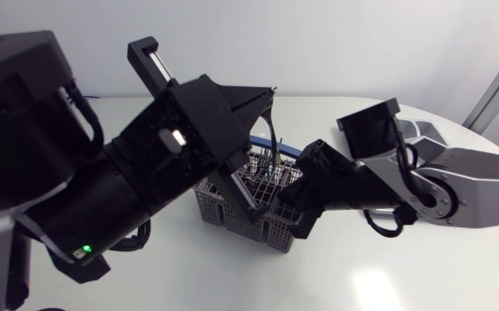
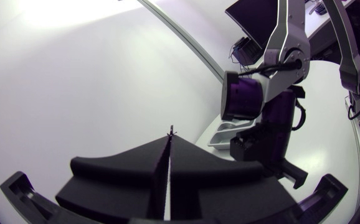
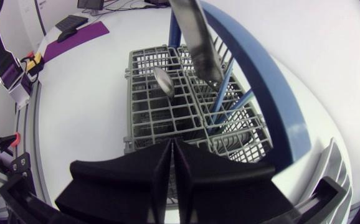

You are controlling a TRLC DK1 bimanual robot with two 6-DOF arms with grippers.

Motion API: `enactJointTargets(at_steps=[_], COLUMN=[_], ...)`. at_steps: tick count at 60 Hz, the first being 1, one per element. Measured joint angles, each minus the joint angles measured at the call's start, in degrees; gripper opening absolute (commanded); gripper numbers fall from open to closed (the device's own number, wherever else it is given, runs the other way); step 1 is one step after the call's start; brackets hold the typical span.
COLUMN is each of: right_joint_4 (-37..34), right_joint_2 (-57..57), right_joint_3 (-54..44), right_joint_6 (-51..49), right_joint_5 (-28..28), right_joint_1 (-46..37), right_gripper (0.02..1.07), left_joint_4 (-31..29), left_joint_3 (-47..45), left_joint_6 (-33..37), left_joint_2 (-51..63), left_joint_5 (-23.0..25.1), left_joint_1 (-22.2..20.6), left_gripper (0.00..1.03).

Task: Unload the cutlery basket into the drawer organizer.

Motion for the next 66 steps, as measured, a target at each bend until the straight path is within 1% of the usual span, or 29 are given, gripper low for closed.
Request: enactJointTargets(at_steps=[6,9,16,30,45,57,66], right_joint_4=[-2.4,-3.3,-5.5,-8.3,-8.7,-8.8,-8.0], right_joint_2=[-4.9,-7.3,-12.8,-22.8,-28.8,-31.9,-32.7], right_joint_3=[-0.6,-0.6,-0.9,-2.6,-5.3,-5.3,-5.4], right_joint_6=[0.0,0.0,-0.1,-2.3,-2.7,-2.9,-2.9], right_joint_5=[0.0,0.1,0.1,-0.1,-0.2,-0.1,0.0], right_joint_1=[0.0,0.0,-0.6,-5.7,-7.0,-7.5,-7.5], right_gripper=[0.50,0.58,0.65,0.65,0.65,0.65,0.65], left_joint_4=[-1.4,-2.3,-4.3,-8.2,-10.1,-12.5,-13.0], left_joint_3=[0.1,0.3,1.7,6.4,11.9,15.9,16.7], left_joint_6=[-1.8,-2.9,-6.1,-14.6,-22.6,-28.9,-31.0], left_joint_2=[0.0,0.0,0.5,5.8,12.4,15.4,16.3], left_joint_5=[-0.6,-0.9,-2.1,-3.3,-3.3,-1.2,-0.1], left_joint_1=[0.0,0.0,0.0,0.0,-0.6,-0.9,-0.9], left_gripper=[0.03,0.03,0.03,0.03,0.03,0.03,0.03])
